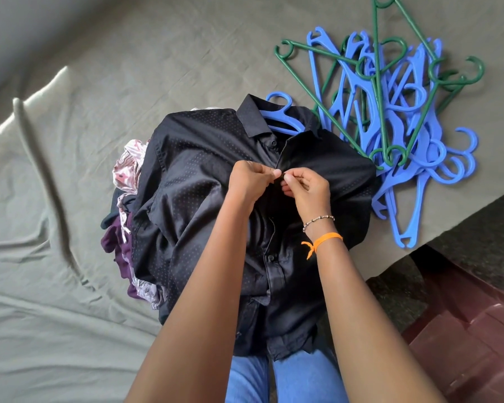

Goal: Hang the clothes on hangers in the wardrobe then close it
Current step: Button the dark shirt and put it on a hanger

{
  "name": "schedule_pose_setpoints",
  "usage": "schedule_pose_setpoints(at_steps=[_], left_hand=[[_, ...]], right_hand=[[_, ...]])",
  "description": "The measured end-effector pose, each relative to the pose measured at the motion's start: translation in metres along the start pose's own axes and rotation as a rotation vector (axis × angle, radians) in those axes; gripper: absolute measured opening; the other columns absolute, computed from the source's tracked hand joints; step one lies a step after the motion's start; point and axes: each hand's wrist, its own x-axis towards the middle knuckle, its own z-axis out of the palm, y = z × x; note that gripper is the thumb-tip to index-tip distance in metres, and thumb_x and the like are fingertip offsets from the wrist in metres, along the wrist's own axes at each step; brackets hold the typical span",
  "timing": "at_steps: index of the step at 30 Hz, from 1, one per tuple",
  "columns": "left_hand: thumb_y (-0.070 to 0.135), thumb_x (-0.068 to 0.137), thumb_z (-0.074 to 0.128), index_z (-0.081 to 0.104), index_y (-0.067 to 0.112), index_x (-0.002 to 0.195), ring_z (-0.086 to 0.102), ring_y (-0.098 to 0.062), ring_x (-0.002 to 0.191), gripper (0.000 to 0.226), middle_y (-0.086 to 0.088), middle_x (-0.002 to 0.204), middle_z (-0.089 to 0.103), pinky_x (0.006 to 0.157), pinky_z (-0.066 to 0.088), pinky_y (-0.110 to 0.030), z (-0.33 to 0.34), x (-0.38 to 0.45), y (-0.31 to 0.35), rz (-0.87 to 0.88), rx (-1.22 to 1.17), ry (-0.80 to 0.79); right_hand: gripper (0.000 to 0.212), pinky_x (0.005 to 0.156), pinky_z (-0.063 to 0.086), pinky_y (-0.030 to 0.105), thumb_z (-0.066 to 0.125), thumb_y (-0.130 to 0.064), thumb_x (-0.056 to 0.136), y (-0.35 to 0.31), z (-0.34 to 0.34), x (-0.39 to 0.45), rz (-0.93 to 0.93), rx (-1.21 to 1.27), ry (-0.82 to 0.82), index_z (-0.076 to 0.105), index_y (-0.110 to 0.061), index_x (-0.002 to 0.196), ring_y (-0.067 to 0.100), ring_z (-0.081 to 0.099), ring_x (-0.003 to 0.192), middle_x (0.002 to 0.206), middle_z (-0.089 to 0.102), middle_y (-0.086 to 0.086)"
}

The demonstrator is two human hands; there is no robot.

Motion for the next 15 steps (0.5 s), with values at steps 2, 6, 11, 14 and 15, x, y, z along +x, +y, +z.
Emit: schedule_pose_setpoints(at_steps=[2, 6, 11, 14, 15], left_hand=[[0.018, 0.087, 0.067, 0.066, 0.013, 0.071, 0.053, -0.009, 0.064, 0.017, 0.003, 0.063, 0.057, 0.067, 0.043, -0.02, 0.001, 0.0, 0.0, 0.03, 0.115, 0.0], [0.008, 0.092, 0.05, 0.071, 0.013, 0.097, 0.06, -0.021, 0.093, 0.021, -0.005, 0.099, 0.068, 0.076, 0.045, -0.026, 0.003, 0.004, 0.008, 0.14, 0.353, 0.184], [0.001, 0.089, 0.042, 0.067, 0.011, 0.104, 0.059, -0.023, 0.096, 0.031, -0.007, 0.108, 0.063, 0.073, 0.044, -0.03, 0.006, 0.025, 0.022, 0.321, 0.398, 0.325], [0.013, 0.09, 0.055, 0.068, 0.011, 0.103, 0.059, -0.025, 0.1, 0.018, -0.006, 0.111, 0.063, 0.072, 0.041, -0.029, 0.009, 0.043, 0.026, 0.332, 0.459, 0.346], [0.017, 0.089, 0.06, 0.068, 0.012, 0.103, 0.058, -0.025, 0.101, 0.017, -0.006, 0.112, 0.063, 0.073, 0.041, -0.03, 0.01, 0.048, 0.027, 0.324, 0.481, 0.353]], right_hand=[[0.012, 0.066, 0.054, 0.021, 0.053, -0.004, 0.092, -0.002, -0.002, 0.004, 0.095, -0.005, -0.085, 0.063, -0.007, 0.087, 0.009, 0.06, 0.066, 0.072, 0.063, 0.002], [0.016, 0.064, 0.052, 0.028, 0.054, -0.011, 0.091, -0.011, 0.0, 0.023, 0.113, -0.021, 0.109, 0.059, -0.016, 0.077, 0.007, 0.055, 0.056, 0.066, 0.058, -0.002], [0.037, 0.059, 0.041, 0.028, 0.07, -0.045, 0.077, -0.04, 0.022, 0.054, 0.098, -0.178, 0.21, 0.051, -0.014, 0.08, 0.015, 0.052, 0.069, 0.079, 0.056, -0.002], [0.025, 0.06, 0.035, 0.028, 0.066, -0.035, 0.078, -0.05, 0.033, 0.071, 0.161, -0.35, 0.24, 0.057, -0.013, 0.073, 0.023, 0.056, 0.073, 0.077, 0.06, 0.002], [0.023, 0.06, 0.035, 0.027, 0.063, -0.026, 0.08, -0.049, 0.032, 0.074, 0.177, -0.342, 0.248, 0.055, -0.014, 0.063, 0.025, 0.055, 0.071, 0.068, 0.057, 0.002]])
